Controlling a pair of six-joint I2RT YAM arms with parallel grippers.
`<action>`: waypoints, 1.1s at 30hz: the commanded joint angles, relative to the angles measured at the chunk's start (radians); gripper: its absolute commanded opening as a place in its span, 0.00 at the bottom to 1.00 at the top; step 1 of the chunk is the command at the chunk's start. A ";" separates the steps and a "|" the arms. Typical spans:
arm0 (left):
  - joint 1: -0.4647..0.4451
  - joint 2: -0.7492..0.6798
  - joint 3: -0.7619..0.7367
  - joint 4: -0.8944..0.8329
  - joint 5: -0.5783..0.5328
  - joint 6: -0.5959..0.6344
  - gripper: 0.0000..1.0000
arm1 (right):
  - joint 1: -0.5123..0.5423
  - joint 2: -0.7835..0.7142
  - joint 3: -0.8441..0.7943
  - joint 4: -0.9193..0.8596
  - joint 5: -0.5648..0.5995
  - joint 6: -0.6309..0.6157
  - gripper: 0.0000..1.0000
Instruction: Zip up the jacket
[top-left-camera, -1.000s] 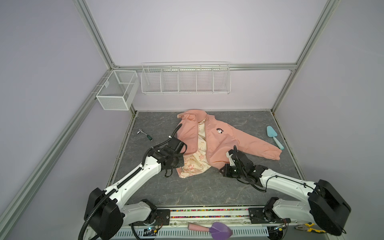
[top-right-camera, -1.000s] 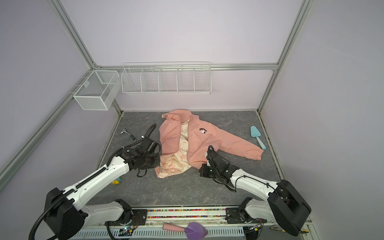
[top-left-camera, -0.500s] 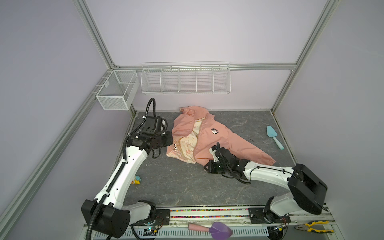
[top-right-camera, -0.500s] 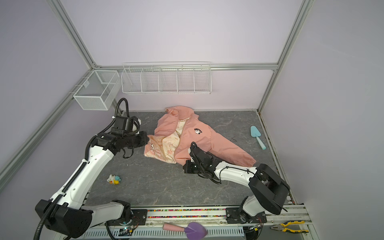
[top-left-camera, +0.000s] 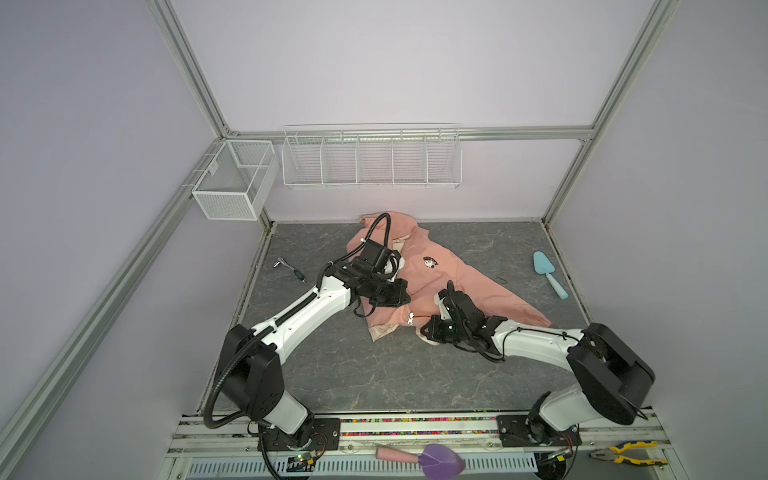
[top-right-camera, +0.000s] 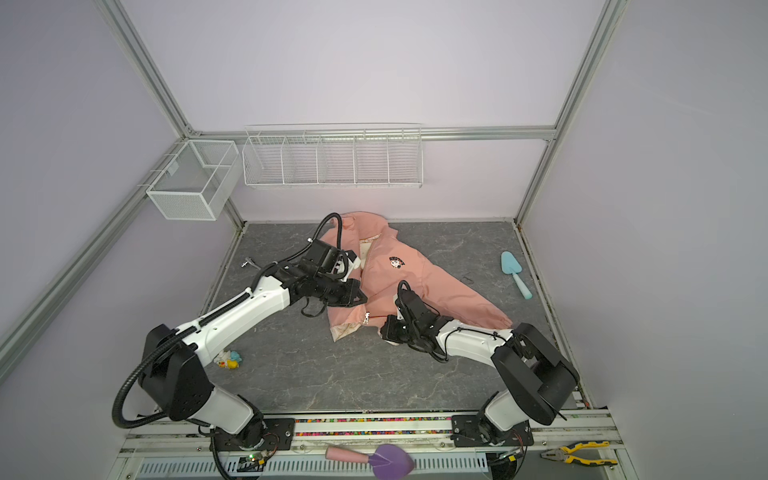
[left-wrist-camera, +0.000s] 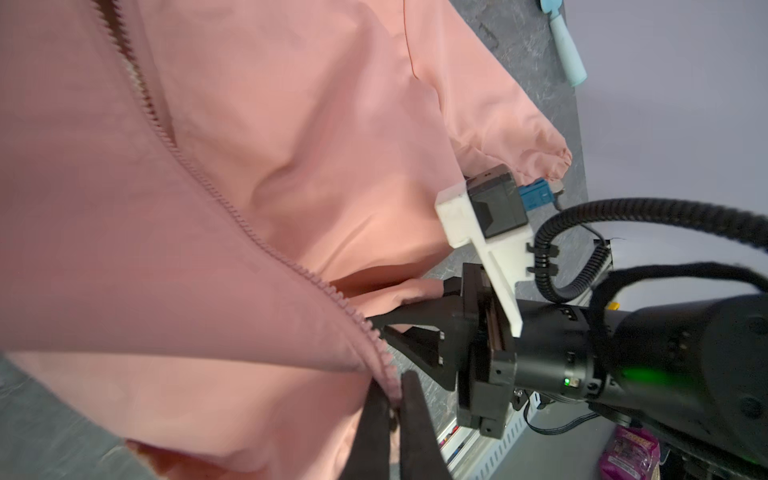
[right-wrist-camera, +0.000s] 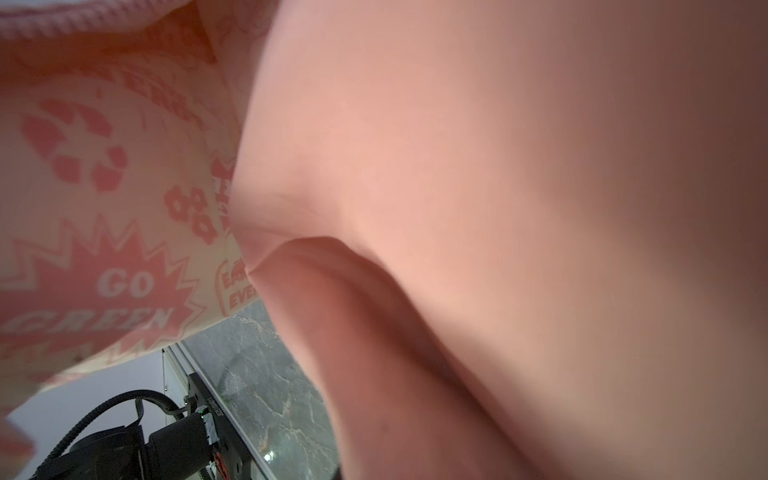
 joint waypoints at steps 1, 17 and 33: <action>-0.024 0.054 -0.010 0.092 0.046 -0.031 0.00 | -0.014 -0.040 -0.033 0.036 -0.022 0.001 0.06; -0.044 -0.031 -0.369 0.486 -0.078 -0.349 0.33 | -0.033 0.049 -0.094 0.116 -0.045 0.017 0.06; -0.144 -0.458 -0.516 0.453 -0.418 -0.250 0.36 | -0.034 0.041 -0.092 0.121 -0.060 0.000 0.06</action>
